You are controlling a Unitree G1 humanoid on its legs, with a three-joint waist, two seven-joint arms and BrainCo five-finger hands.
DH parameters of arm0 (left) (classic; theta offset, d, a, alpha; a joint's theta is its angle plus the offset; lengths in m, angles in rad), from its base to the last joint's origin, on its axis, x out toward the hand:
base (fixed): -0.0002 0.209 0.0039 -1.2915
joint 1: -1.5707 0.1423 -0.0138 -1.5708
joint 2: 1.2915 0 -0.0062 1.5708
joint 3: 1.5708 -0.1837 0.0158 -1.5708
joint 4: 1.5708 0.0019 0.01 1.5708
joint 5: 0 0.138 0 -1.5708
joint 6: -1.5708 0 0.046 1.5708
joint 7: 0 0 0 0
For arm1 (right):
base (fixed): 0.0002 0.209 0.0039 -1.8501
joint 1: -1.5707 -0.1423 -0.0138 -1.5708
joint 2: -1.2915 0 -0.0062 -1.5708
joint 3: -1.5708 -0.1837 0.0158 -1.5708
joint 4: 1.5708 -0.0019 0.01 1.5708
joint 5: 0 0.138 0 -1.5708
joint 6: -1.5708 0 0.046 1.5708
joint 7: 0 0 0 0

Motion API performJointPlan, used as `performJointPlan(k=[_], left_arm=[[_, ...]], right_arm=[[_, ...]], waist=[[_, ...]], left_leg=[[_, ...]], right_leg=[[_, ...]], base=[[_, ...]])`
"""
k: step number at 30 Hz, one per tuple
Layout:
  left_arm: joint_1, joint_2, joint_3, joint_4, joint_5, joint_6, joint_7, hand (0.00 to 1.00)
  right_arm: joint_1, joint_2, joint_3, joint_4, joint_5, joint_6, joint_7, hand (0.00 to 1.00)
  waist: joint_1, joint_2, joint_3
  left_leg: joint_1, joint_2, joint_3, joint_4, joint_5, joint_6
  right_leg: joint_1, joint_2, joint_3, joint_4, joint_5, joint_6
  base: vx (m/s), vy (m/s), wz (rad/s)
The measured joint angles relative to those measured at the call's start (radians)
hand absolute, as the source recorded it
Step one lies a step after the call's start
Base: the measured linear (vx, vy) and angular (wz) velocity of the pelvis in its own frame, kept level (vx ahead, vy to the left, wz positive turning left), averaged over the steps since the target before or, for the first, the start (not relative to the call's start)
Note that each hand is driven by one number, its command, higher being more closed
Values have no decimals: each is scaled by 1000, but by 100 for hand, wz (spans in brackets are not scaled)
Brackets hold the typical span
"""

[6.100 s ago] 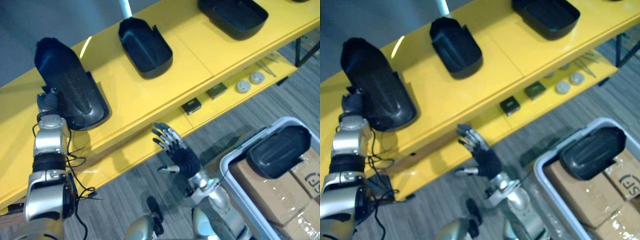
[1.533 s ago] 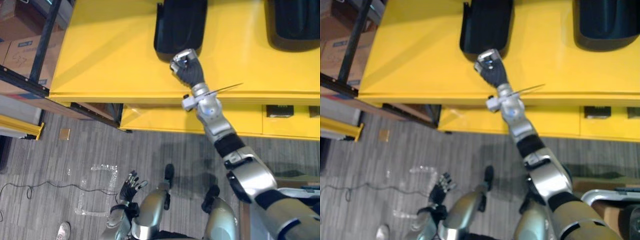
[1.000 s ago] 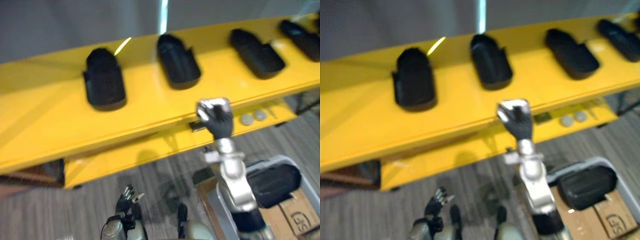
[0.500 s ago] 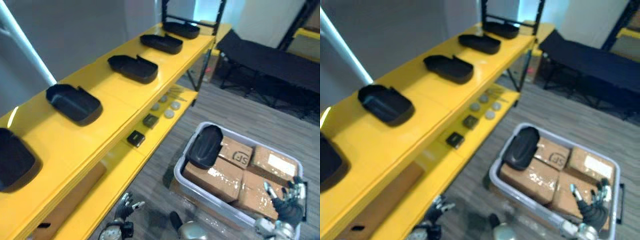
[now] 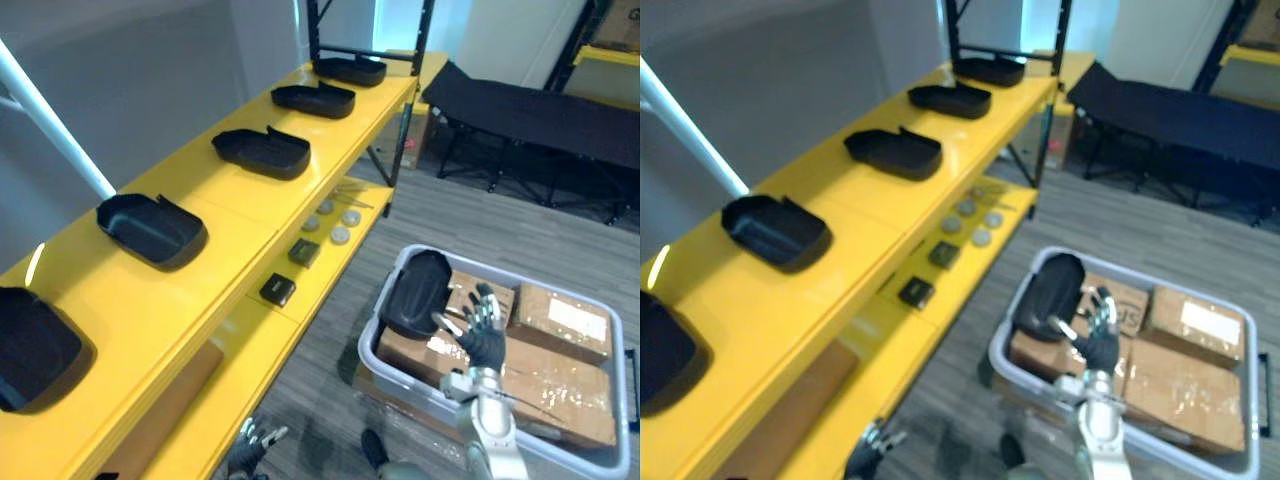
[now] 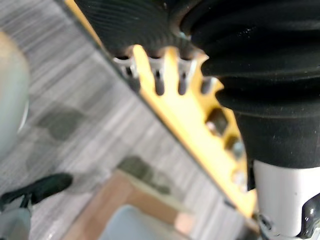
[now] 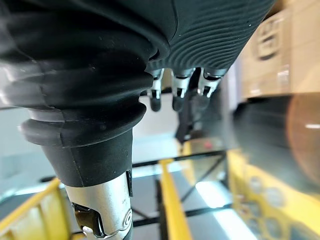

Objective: Walk over and take plastic housings, then place them on the shelf

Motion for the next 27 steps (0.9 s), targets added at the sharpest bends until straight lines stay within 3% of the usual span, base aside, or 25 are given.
performJointPlan(k=[2,6,7,9,12,14,17,18,19,22,23,24,25,27], left_arm=[[-48,4,-2,-18,1,-11,0,0],[-57,-33,24,-92,-1,-12,2,0],[-45,-41,44,-107,-1,-12,11,0],[-11,-35,83,-145,-1,-6,51,0],[-23,-6,98,-147,-4,13,88,0],[-64,22,90,-141,-33,34,90,0],[-80,57,61,-140,-34,50,93,0],[-80,66,54,-137,-35,65,95,0],[-83,73,54,-127,-43,75,95,0],[-89,40,46,-99,-82,78,87,0],[-89,28,21,-98,-98,76,81,0],[-86,22,14,-97,-124,77,79,0],[-78,18,11,-95,-149,76,80,0],[-82,-9,-13,-76,-189,74,79,0]], right_arm=[[1,6,9,0,-1,-1,-30,0],[33,18,18,-2,-2,-2,-33,0],[48,22,24,-2,0,-2,-13,0],[88,24,32,-5,3,-2,49,0],[126,40,38,-8,10,-2,82,0],[128,43,54,-10,8,-4,66,0],[92,51,104,-1,7,0,17,0],[88,59,105,2,7,2,8,0],[90,67,104,11,7,5,-2,0],[71,56,103,31,-3,6,-28,0],[82,59,103,31,-4,7,-36,0],[94,59,103,33,-21,19,-36,0],[98,56,104,36,-49,31,-36,0],[85,30,95,41,-63,42,-36,0]], waist=[[3,-26,39],[1,-30,86],[12,-40,93],[33,-53,110],[26,-63,101],[26,-64,96],[29,-76,86],[30,-84,81],[29,-95,72],[35,-47,68],[28,-48,67],[28,-58,62],[28,-59,56],[23,-21,68]], left_leg=[[-41,-14,3,83,-20,15],[-39,-45,21,150,-56,54],[-17,-42,65,142,-61,57],[28,-10,170,113,-50,65],[34,32,206,80,-18,56],[36,60,200,-2,49,36],[2,92,202,-23,85,2],[-4,102,202,-14,85,-14],[-13,115,193,10,81,-30],[-18,181,144,12,101,-64],[-2,187,145,-12,113,-86],[7,187,145,-22,119,-100],[2,193,145,-19,122,-107],[-18,239,135,3,127,-100]], right_leg=[[-39,-5,-5,40,12,15],[-65,-6,-21,82,36,35],[-71,-12,-72,74,34,5],[-74,-70,-332,74,-55,-146],[-108,-79,-392,210,-48,-132],[-114,-92,-396,359,-97,-109],[-91,-166,-409,372,-105,-114],[-75,-187,-407,359,-59,-116],[-52,-175,-385,333,-45,-70],[-53,-109,-397,307,-55,-64],[-33,-115,-444,301,-115,-21],[-17,-116,-470,286,-155,-3],[-8,-107,-480,258,-186,-10],[-8,-56,-493,232,-185,-30]], base=[[-115,126,-21],[-145,109,-63],[-226,68,-118],[-228,15,-135],[-98,-51,-55],[-42,-135,-1],[5,-203,-20],[53,-280,-13],[72,-286,-20],[45,-281,-29],[8,-326,2],[-10,-337,3],[-16,-290,-11],[-61,-203,-13]])
